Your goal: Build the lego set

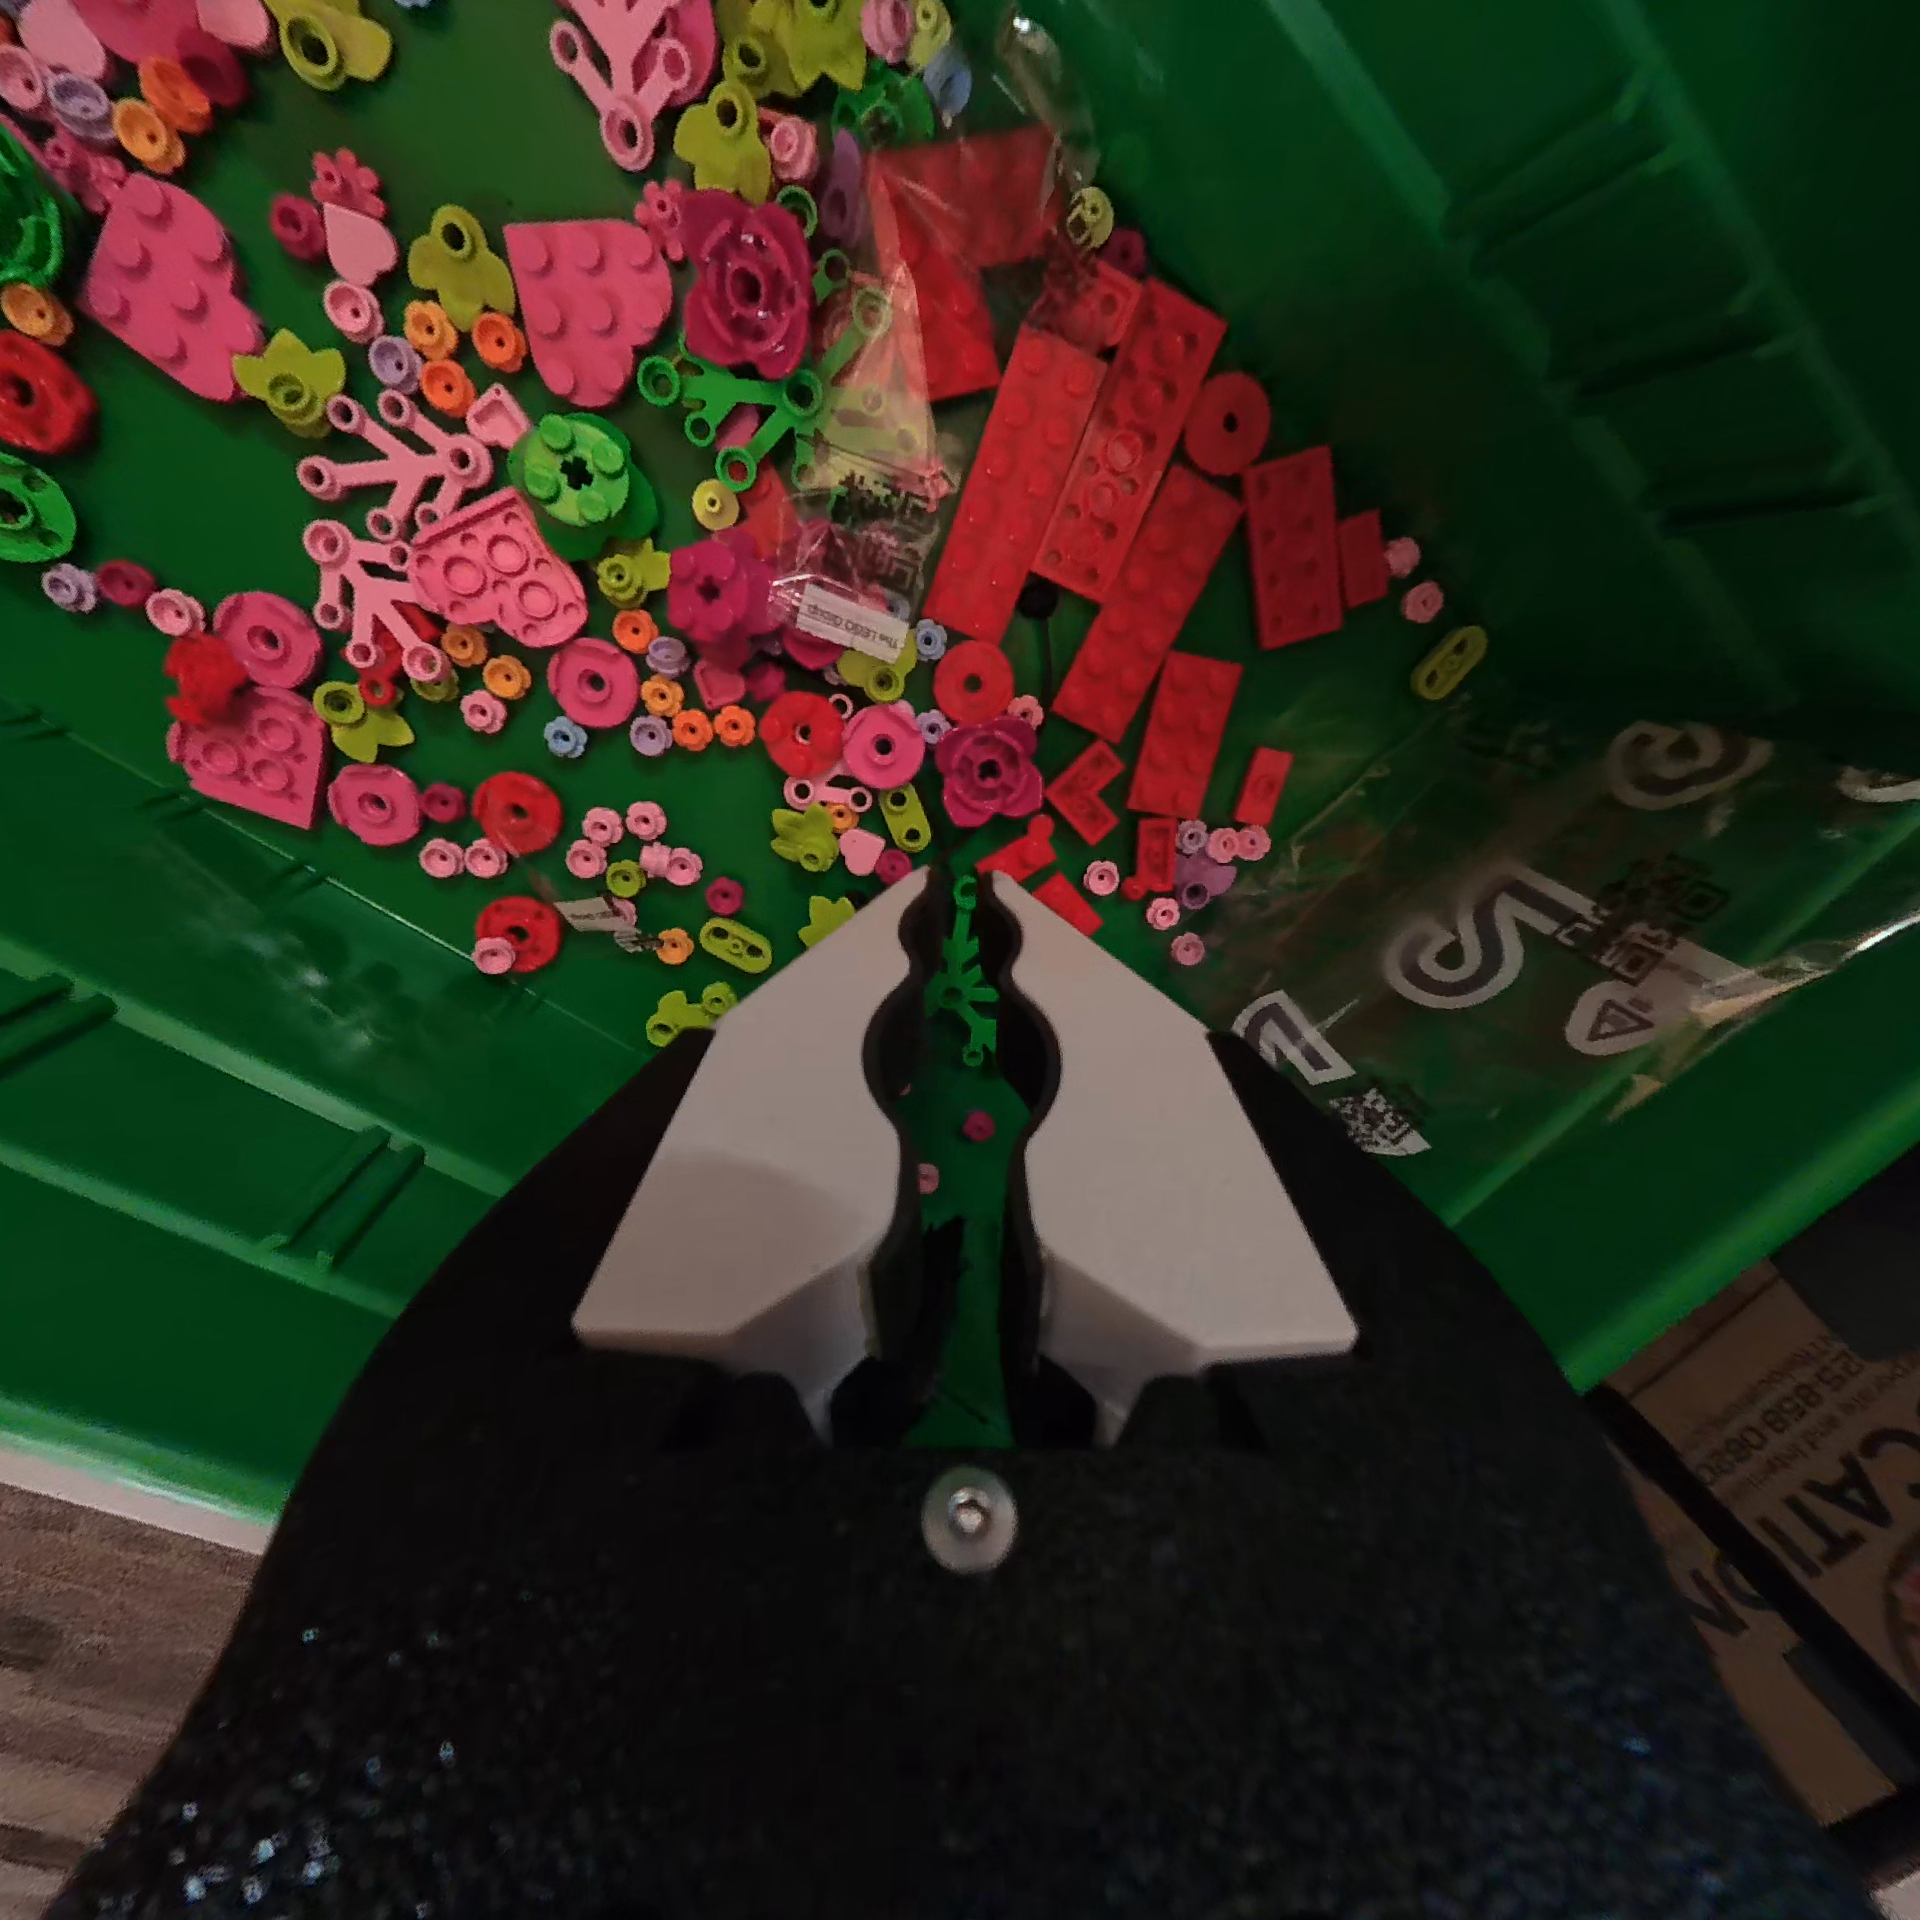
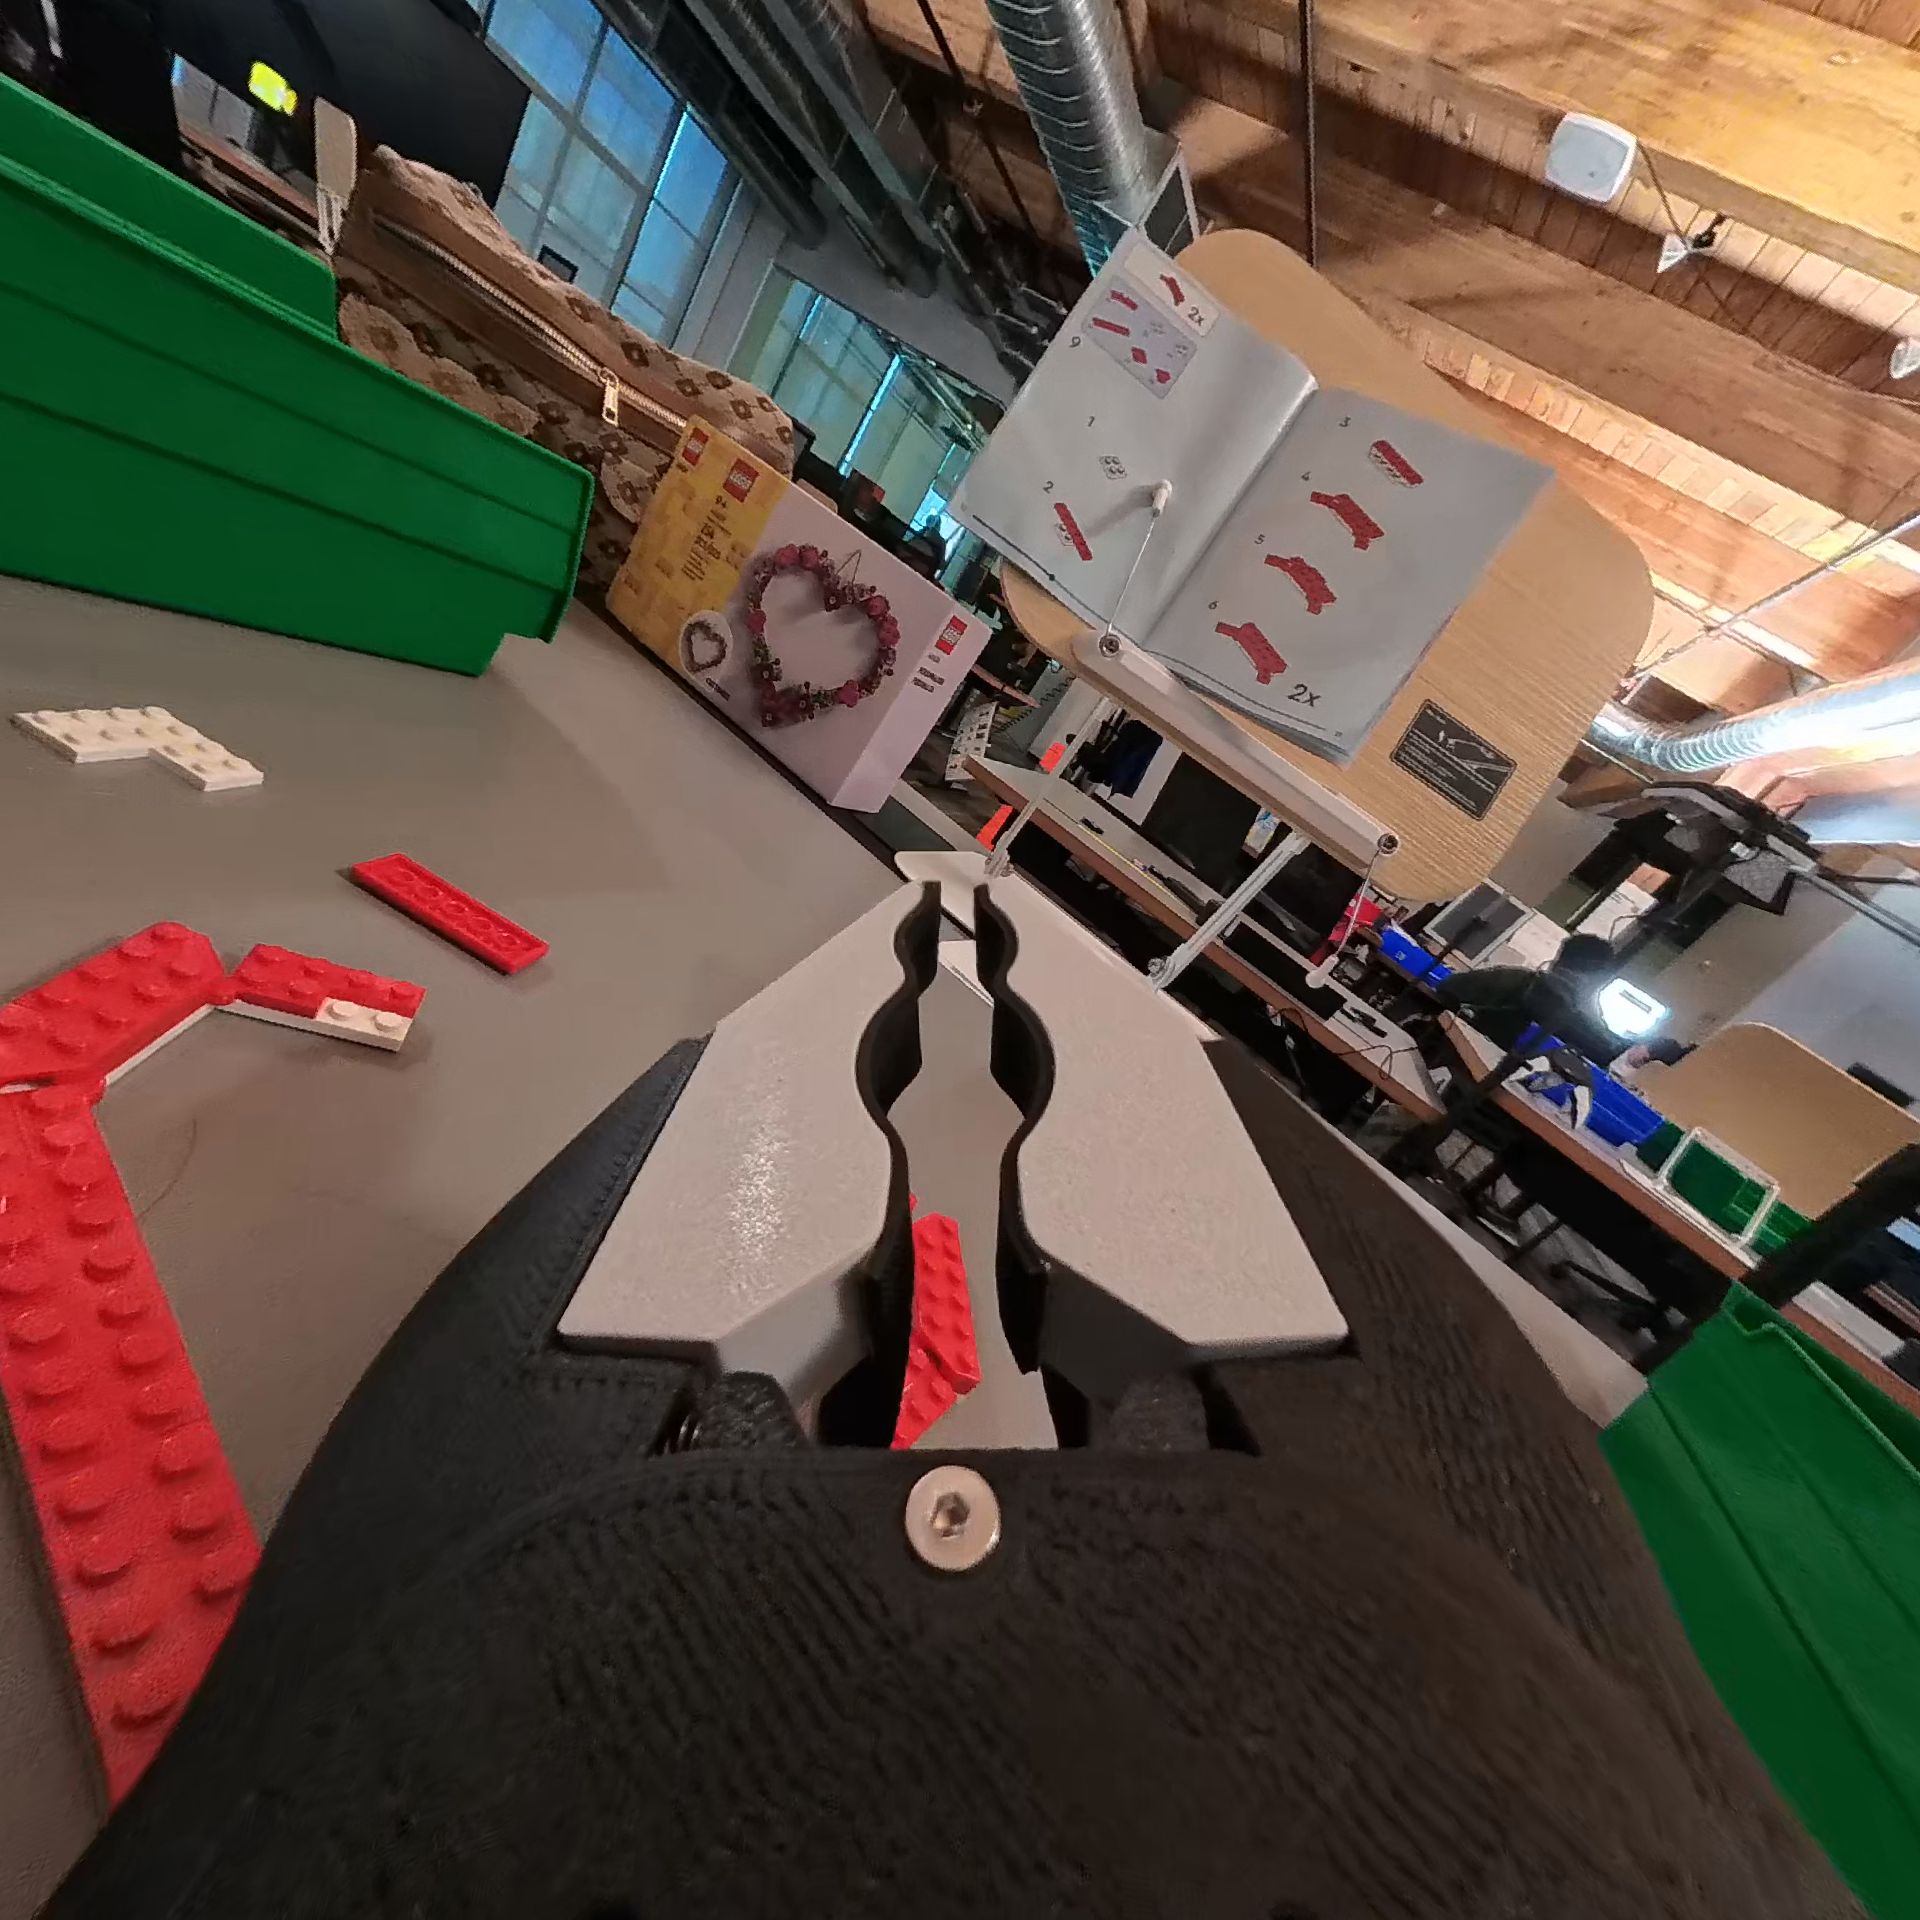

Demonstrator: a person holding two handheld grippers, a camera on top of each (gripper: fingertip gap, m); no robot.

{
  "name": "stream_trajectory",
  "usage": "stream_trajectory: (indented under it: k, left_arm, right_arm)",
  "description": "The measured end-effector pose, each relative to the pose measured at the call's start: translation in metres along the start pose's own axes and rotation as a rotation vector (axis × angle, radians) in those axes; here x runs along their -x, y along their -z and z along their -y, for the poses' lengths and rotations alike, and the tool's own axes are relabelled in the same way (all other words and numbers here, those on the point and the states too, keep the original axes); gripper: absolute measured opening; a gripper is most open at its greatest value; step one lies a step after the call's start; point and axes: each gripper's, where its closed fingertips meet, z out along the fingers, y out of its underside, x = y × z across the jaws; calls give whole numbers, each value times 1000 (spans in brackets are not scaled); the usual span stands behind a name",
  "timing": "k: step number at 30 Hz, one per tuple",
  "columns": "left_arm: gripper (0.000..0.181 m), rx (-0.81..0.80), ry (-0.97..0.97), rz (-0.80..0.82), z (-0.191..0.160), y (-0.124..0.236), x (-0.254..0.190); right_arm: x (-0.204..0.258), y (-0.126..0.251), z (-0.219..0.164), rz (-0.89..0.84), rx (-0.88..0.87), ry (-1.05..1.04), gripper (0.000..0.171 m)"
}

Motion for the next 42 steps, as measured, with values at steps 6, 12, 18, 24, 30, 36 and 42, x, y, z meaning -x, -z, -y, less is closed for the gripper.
stream_trajectory:
  k: [6,12,18,24,30,36,42]
  left_arm:
    - [2,-47,-36,0,14,3,1]
    - [2,-90,-79,2,29,-1,-3]
    - [2,-77,-89,-31,29,-5,-7]
    - [2,-68,-111,-60,29,-7,-15]
    - [3,-36,-119,-92,21,-11,-24]
    - [7,3,-116,-88,10,-13,-24]
    - [8,-94,-140,-25,29,-4,-15]
  right_arm:
    - [-8,1,-1,-30,-1,-35,4]
    - [-3,0,-2,-11,6,-10,4]
    - [-3,-1,-2,-9,5,-10,5]
    - [-2,-1,-2,-6,6,-6,4]
    - [-2,-1,-2,-4,4,-7,5]
    - [-1,-1,-2,-3,7,-1,4]
    - [-1,-2,-2,-2,10,3,4]
